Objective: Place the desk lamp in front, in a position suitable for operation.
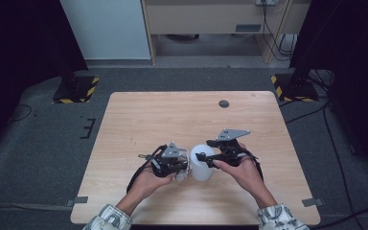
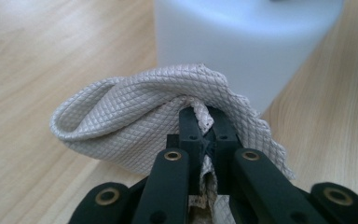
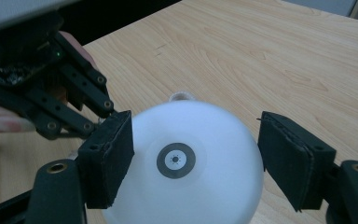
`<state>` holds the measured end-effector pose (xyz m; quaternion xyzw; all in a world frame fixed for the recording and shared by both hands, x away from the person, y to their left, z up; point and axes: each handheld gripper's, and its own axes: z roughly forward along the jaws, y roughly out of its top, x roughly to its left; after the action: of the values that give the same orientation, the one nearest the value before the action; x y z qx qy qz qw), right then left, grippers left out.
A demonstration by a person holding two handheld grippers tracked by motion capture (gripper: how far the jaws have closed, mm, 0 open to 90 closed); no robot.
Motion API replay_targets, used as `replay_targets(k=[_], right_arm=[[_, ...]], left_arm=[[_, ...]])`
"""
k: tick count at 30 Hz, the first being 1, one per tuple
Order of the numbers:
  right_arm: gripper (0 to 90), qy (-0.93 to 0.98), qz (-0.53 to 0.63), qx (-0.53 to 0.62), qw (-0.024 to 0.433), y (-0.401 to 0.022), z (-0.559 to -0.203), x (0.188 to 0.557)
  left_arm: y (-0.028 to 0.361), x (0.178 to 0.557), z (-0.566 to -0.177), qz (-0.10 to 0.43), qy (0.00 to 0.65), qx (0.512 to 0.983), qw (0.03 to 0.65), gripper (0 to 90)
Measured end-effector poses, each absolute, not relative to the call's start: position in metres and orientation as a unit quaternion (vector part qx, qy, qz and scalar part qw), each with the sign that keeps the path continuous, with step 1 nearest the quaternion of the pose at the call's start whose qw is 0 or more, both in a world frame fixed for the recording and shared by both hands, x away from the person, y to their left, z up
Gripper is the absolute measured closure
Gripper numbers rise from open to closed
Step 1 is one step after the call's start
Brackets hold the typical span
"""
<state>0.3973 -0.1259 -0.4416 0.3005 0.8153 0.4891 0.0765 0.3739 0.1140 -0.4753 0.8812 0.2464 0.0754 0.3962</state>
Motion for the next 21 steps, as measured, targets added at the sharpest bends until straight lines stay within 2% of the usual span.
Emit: replay_targets(k=[8, 16, 21], right_arm=[[27.9, 0.817, 0.488, 0.298, 0.077, -0.127, -0.441, 0.396], [28.0, 0.816, 0.487, 0.3, 0.077, -0.128, -0.441, 0.396], [28.0, 0.819, 0.485, 0.297, 0.075, -0.129, -0.44, 0.394]], left_arm=[[0.114, 0.365, -0.463, 0.081, 0.239, 0.875, 0.414, 86.6], [0.112, 0.378, -0.47, 0.095, 0.259, 0.871, 0.407, 86.6], [0.111, 0.378, -0.471, 0.081, 0.256, 0.874, 0.405, 86.7]])
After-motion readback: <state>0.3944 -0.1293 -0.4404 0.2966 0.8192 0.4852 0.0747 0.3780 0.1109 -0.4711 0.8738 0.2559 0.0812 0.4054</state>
